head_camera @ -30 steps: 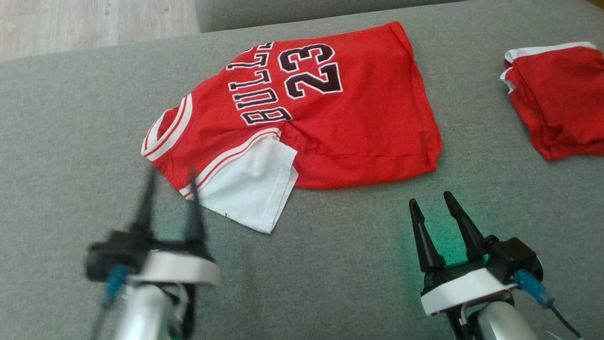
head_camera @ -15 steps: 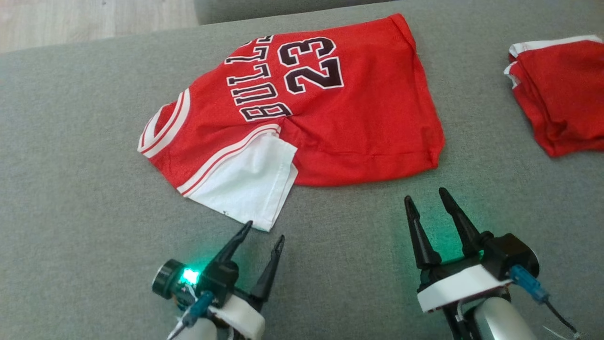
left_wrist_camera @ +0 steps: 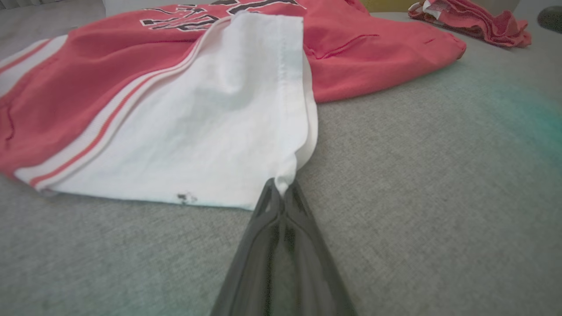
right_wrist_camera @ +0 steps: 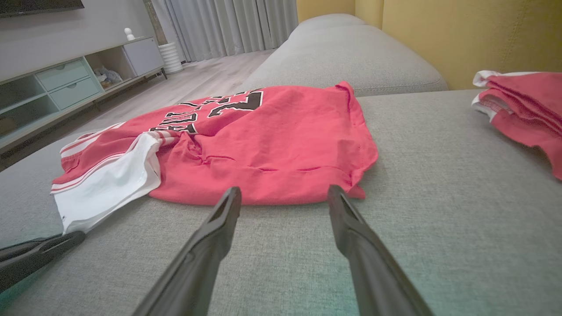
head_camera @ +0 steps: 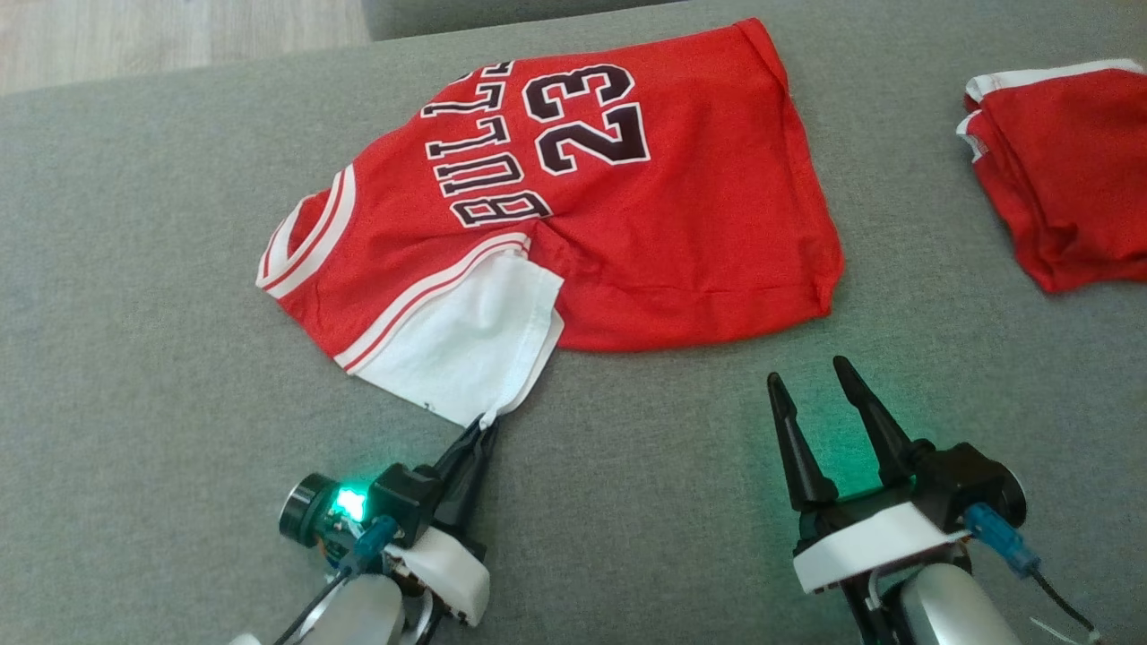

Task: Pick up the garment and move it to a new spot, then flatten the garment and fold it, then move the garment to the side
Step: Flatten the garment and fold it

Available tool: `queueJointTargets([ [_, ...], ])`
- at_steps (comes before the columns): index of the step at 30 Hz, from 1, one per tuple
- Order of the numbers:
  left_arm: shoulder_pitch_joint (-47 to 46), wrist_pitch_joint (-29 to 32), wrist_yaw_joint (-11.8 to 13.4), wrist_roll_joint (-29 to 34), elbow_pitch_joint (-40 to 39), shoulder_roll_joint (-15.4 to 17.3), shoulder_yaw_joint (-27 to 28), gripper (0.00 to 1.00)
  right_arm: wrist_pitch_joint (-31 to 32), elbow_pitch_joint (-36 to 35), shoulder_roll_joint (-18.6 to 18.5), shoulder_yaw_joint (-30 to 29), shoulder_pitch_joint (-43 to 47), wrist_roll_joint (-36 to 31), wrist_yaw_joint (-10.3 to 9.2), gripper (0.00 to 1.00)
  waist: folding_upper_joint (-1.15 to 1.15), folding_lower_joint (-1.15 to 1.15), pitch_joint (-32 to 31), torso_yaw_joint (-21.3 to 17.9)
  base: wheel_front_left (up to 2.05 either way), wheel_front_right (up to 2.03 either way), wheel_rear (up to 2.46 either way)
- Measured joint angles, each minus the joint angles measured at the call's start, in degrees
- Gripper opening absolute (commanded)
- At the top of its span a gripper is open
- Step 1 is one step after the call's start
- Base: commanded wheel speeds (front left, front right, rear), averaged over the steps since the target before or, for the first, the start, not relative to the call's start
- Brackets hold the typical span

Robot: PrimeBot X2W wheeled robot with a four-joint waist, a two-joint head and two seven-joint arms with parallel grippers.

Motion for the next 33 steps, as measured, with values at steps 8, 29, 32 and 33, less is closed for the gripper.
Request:
queueJointTargets([
  [8,-0.2,0.3,-0.2,-0.3,-4.1,0.7,-0.4,0.0,0.0,0.4,0.0,-1.4,0.1,-0.5,0.01,1.0,0.0,0.0,-0.4,2.0,0.0,0.0,0.0],
  [29,4.6,0.3,5.0,1.7,-26.2,6.7,5.7,0.0,8.5,19.1,0.0,-16.0,-16.2,1.7,0.01,1.0,0.0,0.01,1.1,9.7,0.0,0.0,0.0],
  [32,4.7,0.3,5.0,1.7,-26.2,6.7,5.7,0.0,9.9,19.3,-0.1,-17.2,-16.2,0.9,0.0,1.0,0.0,0.0,1.1,10.1,0.0,0.0,0.0],
  [33,4.7,0.3,5.0,1.7,-26.2,6.7,5.7,0.0,10.3,19.3,-0.1,-17.8,-16.2,0.9,0.0,1.0,0.0,0.0,1.0,10.2,0.0,0.0,0.0],
])
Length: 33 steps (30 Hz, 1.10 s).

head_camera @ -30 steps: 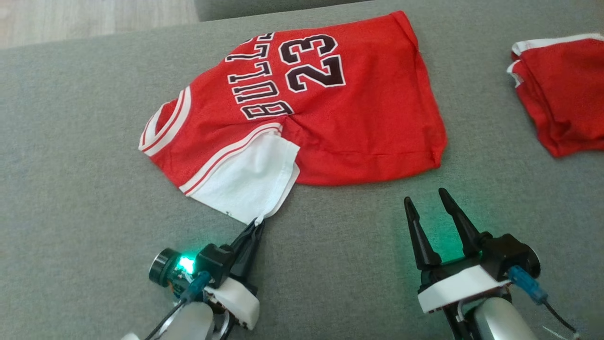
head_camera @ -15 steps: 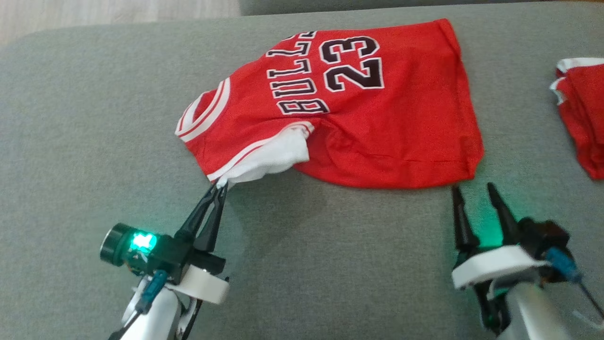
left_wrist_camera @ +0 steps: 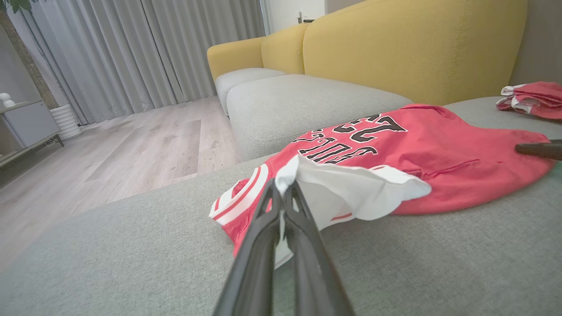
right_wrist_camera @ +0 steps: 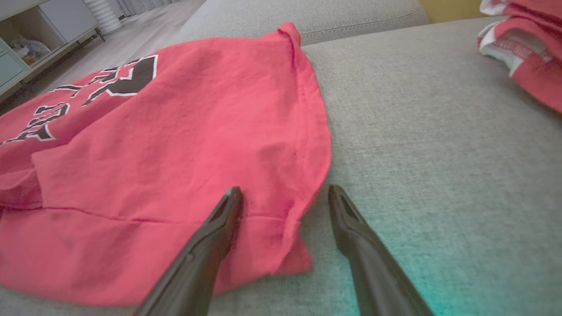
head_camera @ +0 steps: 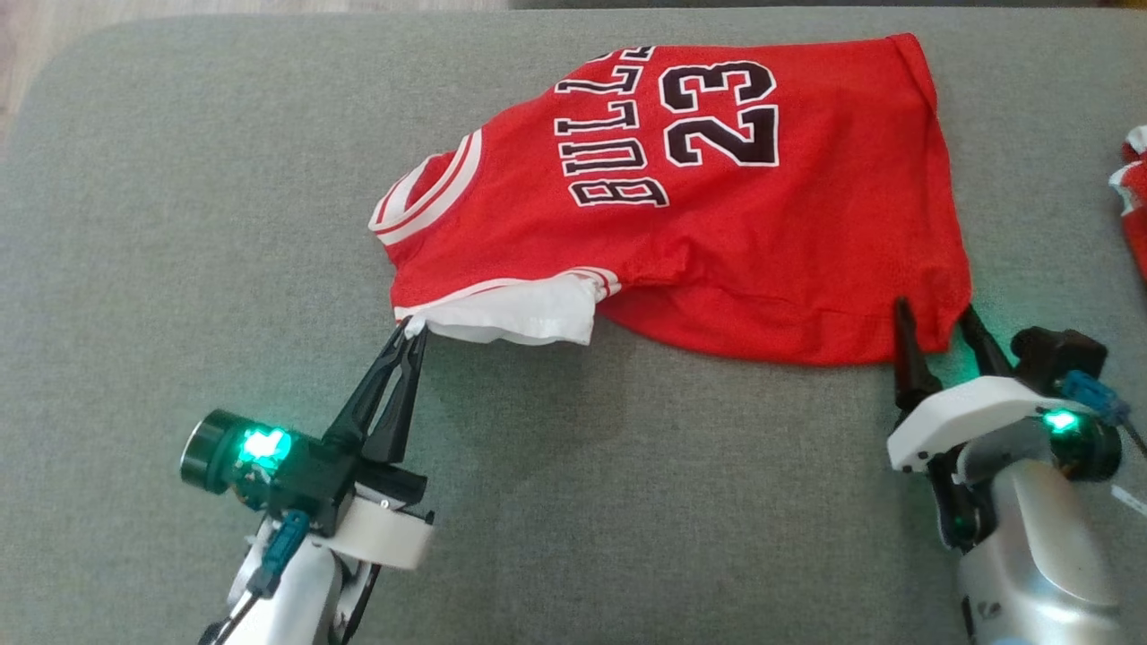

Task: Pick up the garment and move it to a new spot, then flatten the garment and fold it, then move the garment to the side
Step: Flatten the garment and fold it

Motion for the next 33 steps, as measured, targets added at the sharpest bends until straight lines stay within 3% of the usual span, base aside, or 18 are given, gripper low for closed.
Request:
queueJointTargets([
  [12,0.2,0.0,0.2,0.4,-0.9,0.5,1.4,0.0,3.1,-6.2,0.0,-1.0,5.3,0.7,0.0,1.0,0.0,0.0,-0.6,-0.1,0.0,0.0,0.0],
  [15,0.2,0.0,0.2,0.4,-0.9,0.6,1.5,0.0,3.4,-7.6,0.0,-0.9,5.8,1.3,0.0,0.95,0.0,0.0,-0.8,-0.3,0.0,0.0,0.0],
  [18,0.2,0.0,0.2,0.4,-0.9,0.6,1.5,0.0,3.6,-8.0,0.0,-0.8,5.9,1.6,0.0,0.82,0.0,0.0,-0.9,-0.3,0.0,0.0,0.0],
  [23,0.3,0.0,0.2,0.4,-1.0,0.6,1.5,0.0,3.8,-8.3,0.0,-0.8,6.0,1.7,0.0,0.71,0.0,0.0,-0.9,0.0,0.0,0.0,0.0],
  [31,0.3,0.0,0.2,0.4,-1.1,0.6,1.5,0.0,4.0,-8.3,0.0,-1.6,6.0,1.8,0.0,0.37,0.0,0.0,-0.2,1.0,0.0,0.0,0.0],
  [33,0.3,0.0,0.2,0.4,-1.1,0.6,1.5,0.0,4.0,-8.2,0.0,-1.7,6.0,1.7,0.01,0.22,0.0,0.0,0.0,1.2,0.0,0.0,0.0],
])
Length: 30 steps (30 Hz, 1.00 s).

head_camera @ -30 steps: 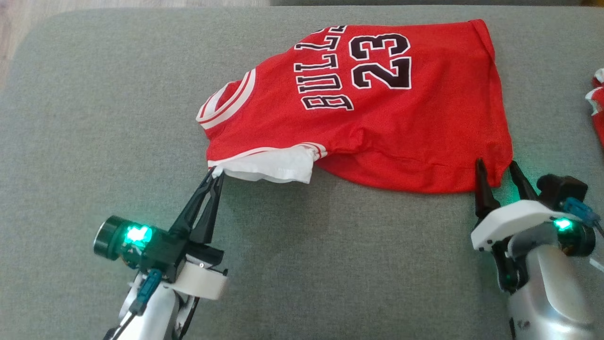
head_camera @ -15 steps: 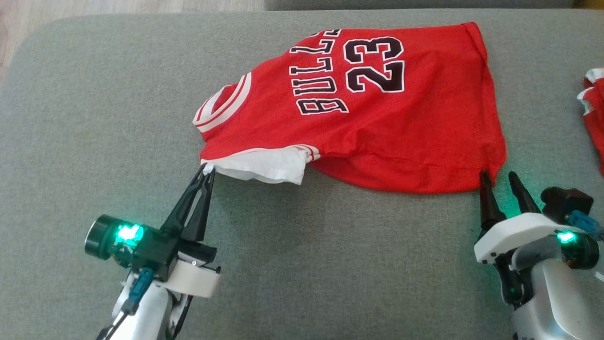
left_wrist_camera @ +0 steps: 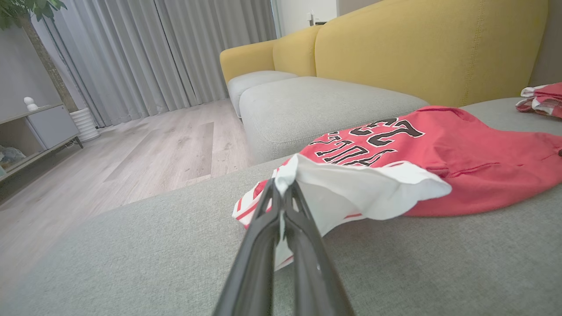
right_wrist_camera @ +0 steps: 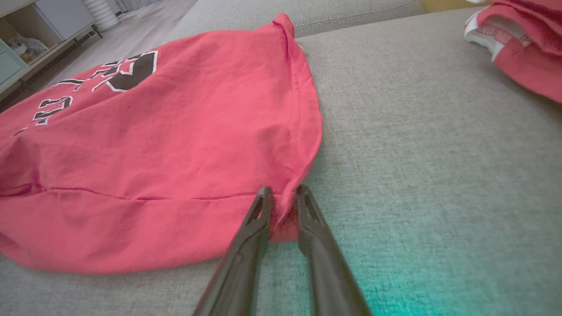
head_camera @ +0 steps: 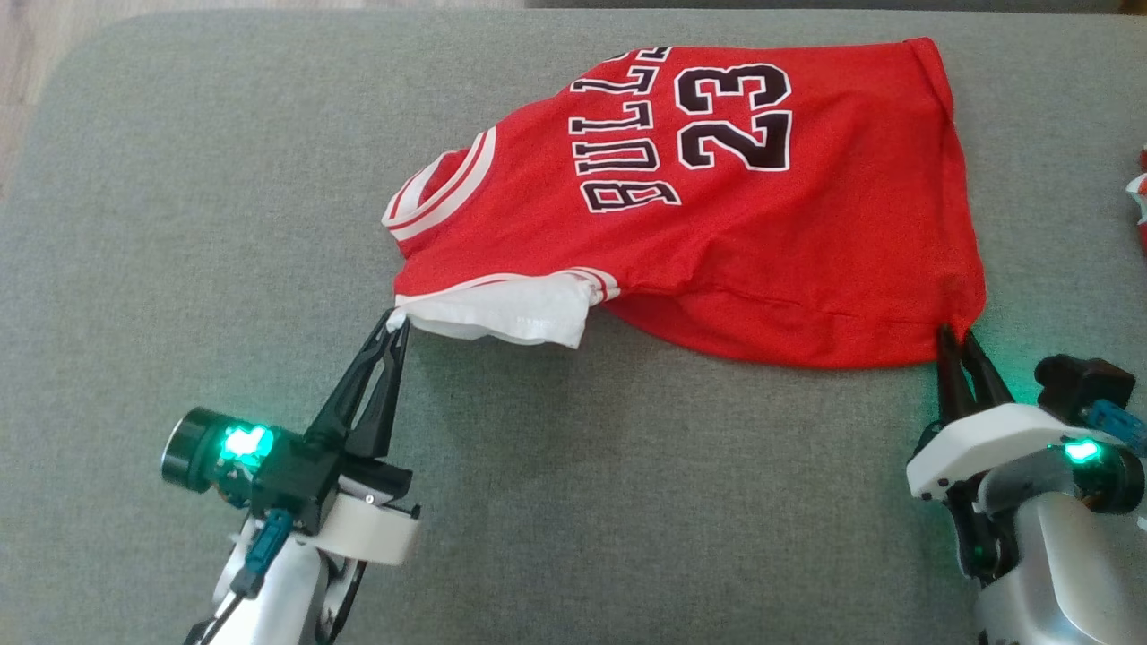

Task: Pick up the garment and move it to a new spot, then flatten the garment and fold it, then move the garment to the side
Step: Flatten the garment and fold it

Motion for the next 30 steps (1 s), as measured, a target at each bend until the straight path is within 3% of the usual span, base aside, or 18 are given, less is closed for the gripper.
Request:
queueJointTargets([
  [1,0.0,0.0,0.0,0.0,0.0,0.0,0.0,0.0,0.0,0.0,0.0,0.0,0.0,0.0,-0.01,0.07,0.0,0.0,0.1,0.1,0.0,0.0,0.0],
  [2,0.0,0.0,0.0,0.0,0.0,0.0,0.0,0.0,0.0,0.0,0.0,-0.1,0.0,0.0,-0.01,0.0,0.0,0.0,0.1,0.1,0.0,0.0,0.0],
  [8,0.0,0.0,0.0,-0.4,-1.4,-0.1,0.7,0.0,-1.1,-1.3,0.0,-1.9,0.1,-0.1,-0.01,0.0,0.0,0.0,-1.6,0.0,0.0,0.0,0.0],
  [14,-1.4,0.0,-3.7,-7.4,-3.2,-0.1,4.3,0.0,-0.4,-10.0,0.1,-3.7,1.9,2.6,-0.01,0.0,0.0,-0.01,-5.0,-0.4,0.0,0.0,0.0],
  [18,-8.8,1.4,-5.1,-10.3,-4.8,3.3,5.2,0.0,5.1,-18.9,-1.4,-3.8,0.9,7.7,0.0,0.0,0.0,-0.01,-7.5,-0.9,0.0,0.0,0.0],
  [24,-22.1,6.9,-5.7,-13.5,-9.8,9.7,4.0,0.0,16.1,-32.1,-7.6,-4.9,-4.3,17.8,0.0,0.0,0.0,-0.01,-10.3,-2.0,0.0,0.0,0.0],
  [30,-33.2,10.4,-6.1,-16.5,-12.3,15.0,-0.5,0.0,21.8,-37.6,-13.2,-6.4,-11.6,18.8,0.0,0.0,0.0,-0.01,-10.3,-2.8,0.0,0.0,0.0],
])
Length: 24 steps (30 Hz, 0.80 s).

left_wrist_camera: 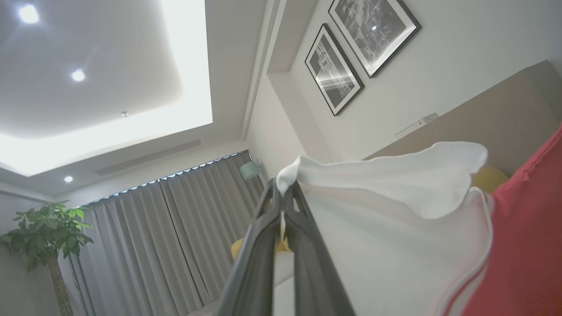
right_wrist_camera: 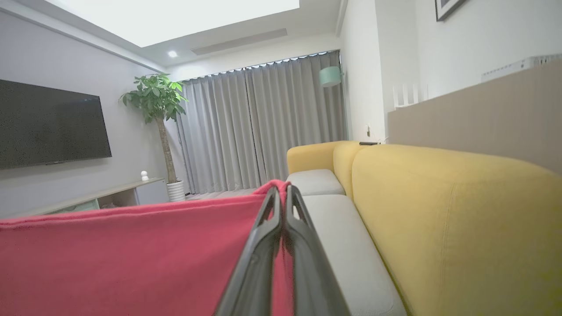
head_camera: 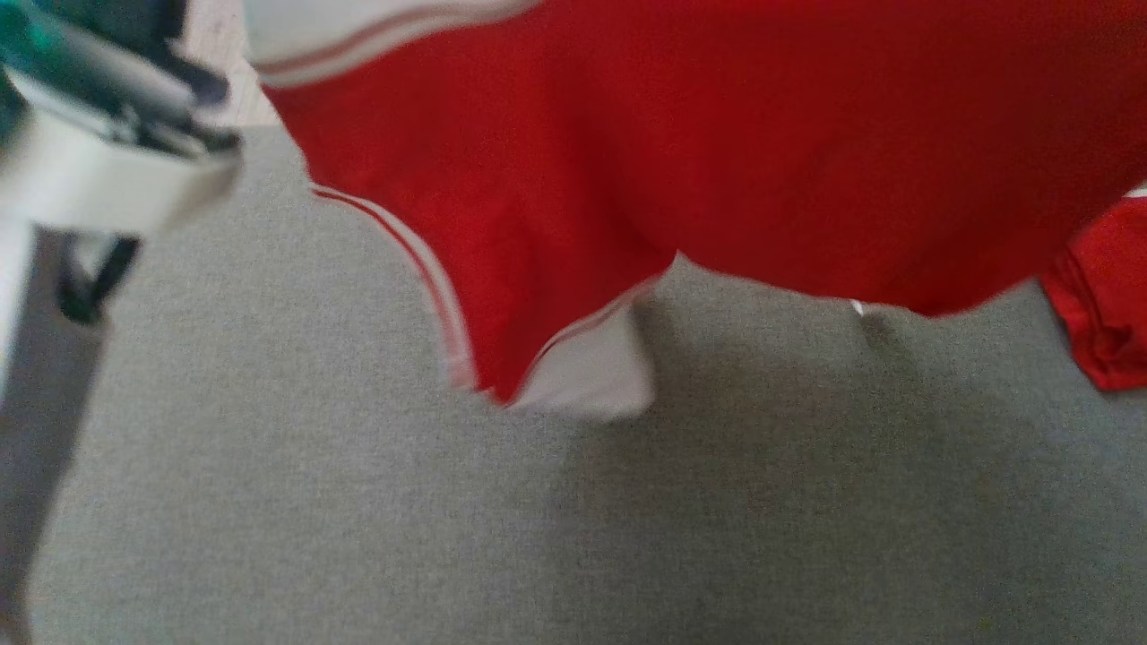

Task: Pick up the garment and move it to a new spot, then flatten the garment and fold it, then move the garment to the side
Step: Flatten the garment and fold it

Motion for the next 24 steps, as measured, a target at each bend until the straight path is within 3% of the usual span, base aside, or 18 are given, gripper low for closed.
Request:
queueJointTargets([
  [7,-14.2,3.4,0.0,-3.9,3.9,4.1,-5.3,0.0,2.8,4.1,-5.8,2.1,-11.3,-2.1,-0.01,0.0,0.0,0.0,2.2,-0.3,0.0,0.0,0.0],
  [13,-23.0,4.7,0.0,-4.7,15.0,5.3,-10.5,0.0,2.1,15.1,-6.5,6.9,-21.7,-3.8,-0.01,0.0,0.0,0.02,6.9,0.0,0.0,0.0,0.0],
  [20,-33.0,1.3,0.0,-4.5,29.1,4.1,-14.0,0.0,-5.1,26.8,-6.6,16.4,-33.8,-6.0,-0.01,0.0,0.0,0.03,13.9,0.7,0.0,0.0,0.0],
  [24,-40.7,-3.6,0.0,-1.9,35.7,2.7,-14.1,0.0,-11.7,32.1,-6.6,19.1,-42.2,-8.3,-0.01,0.0,0.0,0.03,17.6,0.9,0.0,0.0,0.0],
])
